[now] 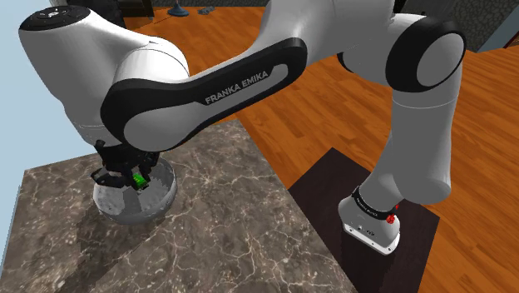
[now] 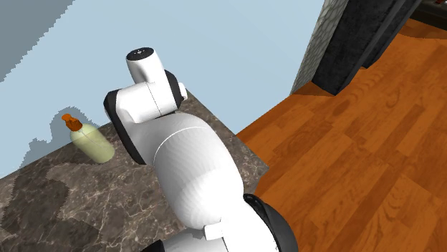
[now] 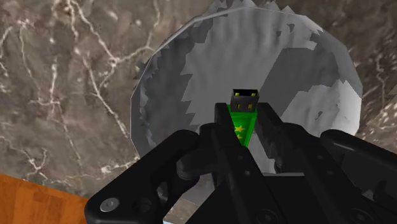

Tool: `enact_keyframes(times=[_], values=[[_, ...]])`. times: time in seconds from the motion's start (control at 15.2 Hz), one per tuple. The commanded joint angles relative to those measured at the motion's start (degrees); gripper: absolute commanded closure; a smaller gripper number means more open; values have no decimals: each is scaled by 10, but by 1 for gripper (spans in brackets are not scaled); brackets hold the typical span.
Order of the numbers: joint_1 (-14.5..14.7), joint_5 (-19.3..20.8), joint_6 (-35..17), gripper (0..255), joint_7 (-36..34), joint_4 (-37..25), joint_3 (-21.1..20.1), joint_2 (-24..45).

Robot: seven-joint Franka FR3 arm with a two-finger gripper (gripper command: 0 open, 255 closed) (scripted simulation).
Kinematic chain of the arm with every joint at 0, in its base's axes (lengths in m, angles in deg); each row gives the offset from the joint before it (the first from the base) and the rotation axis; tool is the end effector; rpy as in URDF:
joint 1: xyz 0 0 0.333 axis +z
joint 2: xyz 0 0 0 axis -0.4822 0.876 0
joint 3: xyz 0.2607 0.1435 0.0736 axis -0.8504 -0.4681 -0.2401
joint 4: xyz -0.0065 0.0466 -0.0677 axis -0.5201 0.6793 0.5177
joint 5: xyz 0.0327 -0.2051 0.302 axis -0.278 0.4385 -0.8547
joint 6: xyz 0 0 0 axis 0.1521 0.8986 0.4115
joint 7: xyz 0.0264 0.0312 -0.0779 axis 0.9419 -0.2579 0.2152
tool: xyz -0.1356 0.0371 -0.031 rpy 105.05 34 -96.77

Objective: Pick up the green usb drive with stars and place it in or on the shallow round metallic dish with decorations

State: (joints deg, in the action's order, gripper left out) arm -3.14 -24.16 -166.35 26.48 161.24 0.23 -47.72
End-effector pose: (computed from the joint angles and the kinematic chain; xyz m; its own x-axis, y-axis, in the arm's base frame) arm 0.4208 0.5086 0.3875 0.9918 0.1194 0.0453 0.1194 -0.9928 0.0023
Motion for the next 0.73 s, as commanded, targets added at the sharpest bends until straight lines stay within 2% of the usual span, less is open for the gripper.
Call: enact_keyframes(times=[0.0, 0.4, 0.46, 0.66], values=[[1, 2, -6, 255, -2, 2, 1, 4], [1, 2, -6, 255, -2, 2, 1, 4], [1, 2, -6, 0, -2, 2, 1, 4], [1, 2, -6, 0, -2, 2, 1, 4]])
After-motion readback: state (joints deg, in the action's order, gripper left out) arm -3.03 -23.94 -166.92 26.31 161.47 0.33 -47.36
